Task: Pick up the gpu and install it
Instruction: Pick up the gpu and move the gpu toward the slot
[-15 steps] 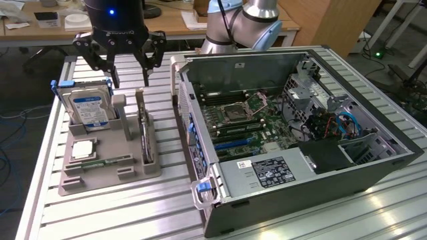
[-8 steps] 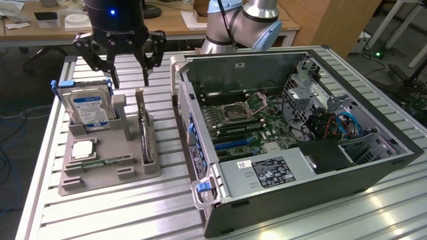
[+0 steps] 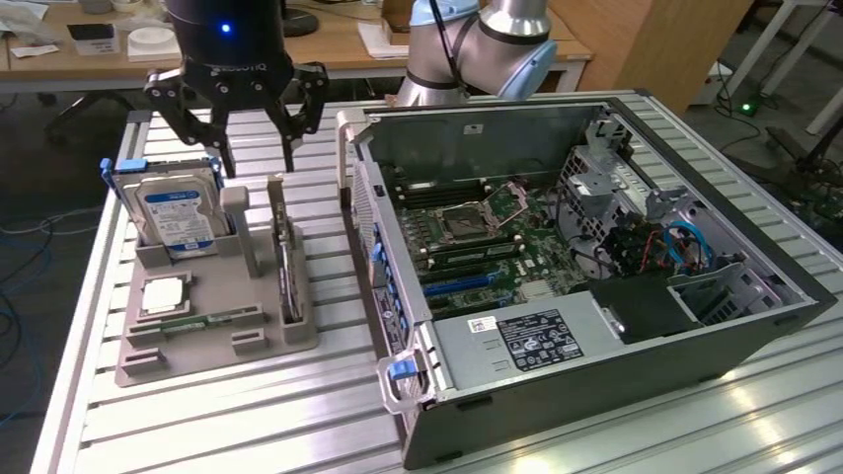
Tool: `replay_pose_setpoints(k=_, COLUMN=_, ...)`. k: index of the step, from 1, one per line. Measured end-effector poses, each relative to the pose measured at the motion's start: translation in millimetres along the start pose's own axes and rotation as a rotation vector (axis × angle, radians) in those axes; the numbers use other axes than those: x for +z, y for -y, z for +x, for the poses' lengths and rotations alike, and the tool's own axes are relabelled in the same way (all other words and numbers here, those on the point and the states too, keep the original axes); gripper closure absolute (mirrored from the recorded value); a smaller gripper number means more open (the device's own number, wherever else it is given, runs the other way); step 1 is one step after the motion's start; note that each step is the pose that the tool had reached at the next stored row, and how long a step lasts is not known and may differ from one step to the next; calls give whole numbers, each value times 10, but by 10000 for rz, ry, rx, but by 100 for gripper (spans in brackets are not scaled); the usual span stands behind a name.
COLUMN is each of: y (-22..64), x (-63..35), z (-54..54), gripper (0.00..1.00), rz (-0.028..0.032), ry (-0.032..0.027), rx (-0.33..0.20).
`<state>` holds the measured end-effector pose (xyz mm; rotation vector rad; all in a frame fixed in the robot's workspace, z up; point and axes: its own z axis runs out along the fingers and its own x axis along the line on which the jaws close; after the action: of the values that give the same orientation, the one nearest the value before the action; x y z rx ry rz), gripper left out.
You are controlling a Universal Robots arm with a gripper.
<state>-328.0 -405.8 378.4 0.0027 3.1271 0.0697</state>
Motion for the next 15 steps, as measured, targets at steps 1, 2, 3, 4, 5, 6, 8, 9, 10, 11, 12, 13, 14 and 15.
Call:
replay_pose_setpoints(k=1, y=1, x=5, z=1, gripper=41, rz=1, ry=-2, rx=1)
replay_pose_setpoints(k=2, y=1, x=9, z=0, gripper=41, rz=-2, ry=-2, rx=1)
replay_pose_setpoints(k=3, y=2, x=11, z=0, gripper=41, rz=-3, ry=-3, rx=1)
replay_pose_setpoints(k=4, y=2, x=15, z=0, gripper=41, rz=-5, ry=-1, rx=0)
replay_pose_setpoints(k=5, y=3, x=20, z=0, gripper=41, rz=-6, ry=0, rx=0)
replay_pose_setpoints(k=6, y=3, x=26, z=0, gripper=41, rz=-7, ry=0, rx=0)
replay_pose_setpoints(k=8, y=3, x=40, z=0, gripper=41, rz=-6, ry=-1, rx=0)
replay_pose_setpoints(k=9, y=4, x=46, z=0, gripper=41, rz=-6, ry=-1, rx=0)
replay_pose_setpoints(k=10, y=4, x=51, z=0, gripper=41, rz=-6, ry=0, rx=0)
replay_pose_setpoints(k=11, y=5, x=55, z=1, gripper=41, rz=-6, ry=-1, rx=0)
replay_pose_setpoints(k=12, y=5, x=60, z=1, gripper=41, rz=-5, ry=-2, rx=0)
replay_pose_setpoints(k=13, y=6, x=64, z=1, gripper=41, rz=-5, ry=-2, rx=0)
replay_pose_setpoints(k=14, y=6, x=69, z=1, gripper=41, rz=-6, ry=-1, rx=0)
replay_pose_setpoints(k=15, y=6, x=74, z=1, gripper=41, rz=-6, ry=0, rx=0)
